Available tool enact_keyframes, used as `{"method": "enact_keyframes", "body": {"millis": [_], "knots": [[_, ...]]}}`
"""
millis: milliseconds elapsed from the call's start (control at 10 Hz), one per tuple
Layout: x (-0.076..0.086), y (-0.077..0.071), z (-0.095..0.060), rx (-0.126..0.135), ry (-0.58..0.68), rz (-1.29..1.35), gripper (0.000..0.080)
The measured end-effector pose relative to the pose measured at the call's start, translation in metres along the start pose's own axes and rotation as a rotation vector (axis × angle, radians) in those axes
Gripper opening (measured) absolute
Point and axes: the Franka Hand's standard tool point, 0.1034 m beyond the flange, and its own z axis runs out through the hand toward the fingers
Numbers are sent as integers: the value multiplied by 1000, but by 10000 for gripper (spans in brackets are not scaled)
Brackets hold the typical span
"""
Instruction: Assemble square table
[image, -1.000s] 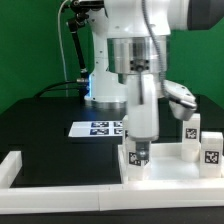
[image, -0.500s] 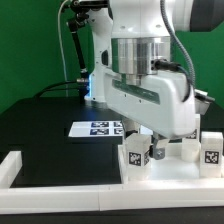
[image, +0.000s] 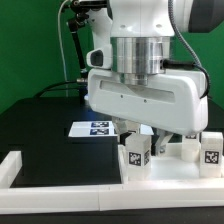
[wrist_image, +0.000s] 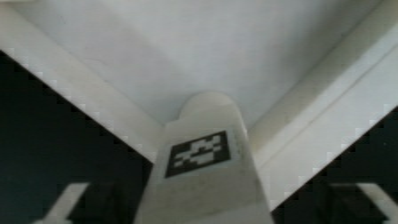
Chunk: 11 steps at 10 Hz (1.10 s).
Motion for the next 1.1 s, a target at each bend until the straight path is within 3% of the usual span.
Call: {"method": "enact_keyframes", "body": {"millis": [200, 400, 800, 1100], "knots": [[0, 0, 0, 0, 0, 136, 288], [-1, 0, 0, 2, 0, 323, 288], [1, -1, 1, 63, -71, 907, 288], [2, -3, 1, 81, -105, 1191, 291]]}}
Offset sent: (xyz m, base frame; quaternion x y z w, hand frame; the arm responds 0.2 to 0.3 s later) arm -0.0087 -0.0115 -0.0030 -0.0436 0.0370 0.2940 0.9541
